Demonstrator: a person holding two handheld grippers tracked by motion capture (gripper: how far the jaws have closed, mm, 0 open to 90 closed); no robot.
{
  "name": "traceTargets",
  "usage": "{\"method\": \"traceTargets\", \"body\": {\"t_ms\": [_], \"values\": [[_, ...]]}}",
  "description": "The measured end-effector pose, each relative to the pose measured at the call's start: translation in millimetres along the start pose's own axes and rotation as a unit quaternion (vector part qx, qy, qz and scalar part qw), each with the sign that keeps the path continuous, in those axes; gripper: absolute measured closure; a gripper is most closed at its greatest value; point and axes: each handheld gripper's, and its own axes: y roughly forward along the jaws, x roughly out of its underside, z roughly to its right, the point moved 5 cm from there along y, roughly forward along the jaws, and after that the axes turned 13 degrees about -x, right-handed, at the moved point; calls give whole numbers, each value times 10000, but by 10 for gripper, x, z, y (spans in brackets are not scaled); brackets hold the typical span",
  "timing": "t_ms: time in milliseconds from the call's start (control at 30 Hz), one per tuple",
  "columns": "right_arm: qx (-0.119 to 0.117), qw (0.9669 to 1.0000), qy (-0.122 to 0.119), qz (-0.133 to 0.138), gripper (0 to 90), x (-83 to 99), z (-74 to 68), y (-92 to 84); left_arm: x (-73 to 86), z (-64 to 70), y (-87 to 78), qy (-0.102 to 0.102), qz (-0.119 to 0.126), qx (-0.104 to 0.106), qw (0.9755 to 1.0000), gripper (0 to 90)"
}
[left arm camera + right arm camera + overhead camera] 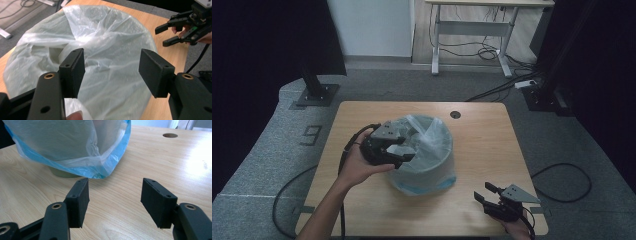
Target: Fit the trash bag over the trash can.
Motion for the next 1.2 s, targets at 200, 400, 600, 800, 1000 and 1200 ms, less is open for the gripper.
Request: {"method": "traceTargets", "body": {"t_ms": [200, 400, 600, 800, 1000, 1200], "values": [[49, 9999, 73, -48, 380, 32, 34, 0, 196, 39, -103, -30, 202, -115, 9997, 371], [81, 9999, 115, -42, 380, 44, 47, -15, 418, 78, -173, -66, 262, -253, 9993, 370], [110, 9998, 134, -70, 380, 63, 58, -16, 668, 92, -265, -195, 355, -387, 9984, 369], [120, 9998, 114, -111, 380, 75, 59, -4, 972, 65, -295, -368, 277, -577, 9973, 369], [133, 9997, 135, -159, 380, 98, 76, 16, 1265, 19, -238, -613, 147, -569, 9964, 365], [158, 9996, 110, -201, 380, 110, 78, 20, 1502, 0, -137, -854, 31, -503, 9951, 364]]}}
